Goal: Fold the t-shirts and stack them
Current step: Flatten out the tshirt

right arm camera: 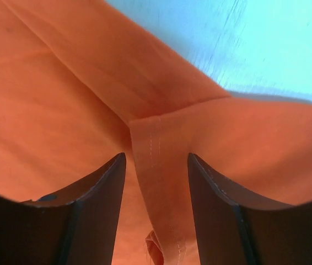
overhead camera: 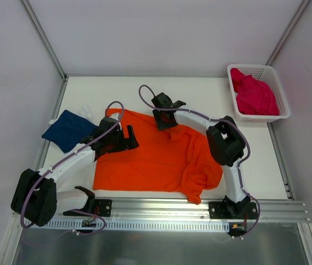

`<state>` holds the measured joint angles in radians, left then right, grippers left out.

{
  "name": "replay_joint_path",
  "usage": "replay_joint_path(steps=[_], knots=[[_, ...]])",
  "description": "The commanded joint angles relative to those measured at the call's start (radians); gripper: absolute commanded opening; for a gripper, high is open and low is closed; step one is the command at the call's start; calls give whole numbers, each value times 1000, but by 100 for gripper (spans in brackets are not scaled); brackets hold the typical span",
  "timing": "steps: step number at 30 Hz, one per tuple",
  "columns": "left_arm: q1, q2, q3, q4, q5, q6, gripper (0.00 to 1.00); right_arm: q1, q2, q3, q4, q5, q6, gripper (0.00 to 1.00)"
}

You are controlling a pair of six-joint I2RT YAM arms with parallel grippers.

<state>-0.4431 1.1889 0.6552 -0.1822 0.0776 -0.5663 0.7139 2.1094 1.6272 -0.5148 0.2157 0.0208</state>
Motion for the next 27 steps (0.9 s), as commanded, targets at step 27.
replay_joint_path(steps=[27], knots=[[11, 2, -31, 40, -4, -3, 99, -44, 83, 148, 1, -76, 14, 43]])
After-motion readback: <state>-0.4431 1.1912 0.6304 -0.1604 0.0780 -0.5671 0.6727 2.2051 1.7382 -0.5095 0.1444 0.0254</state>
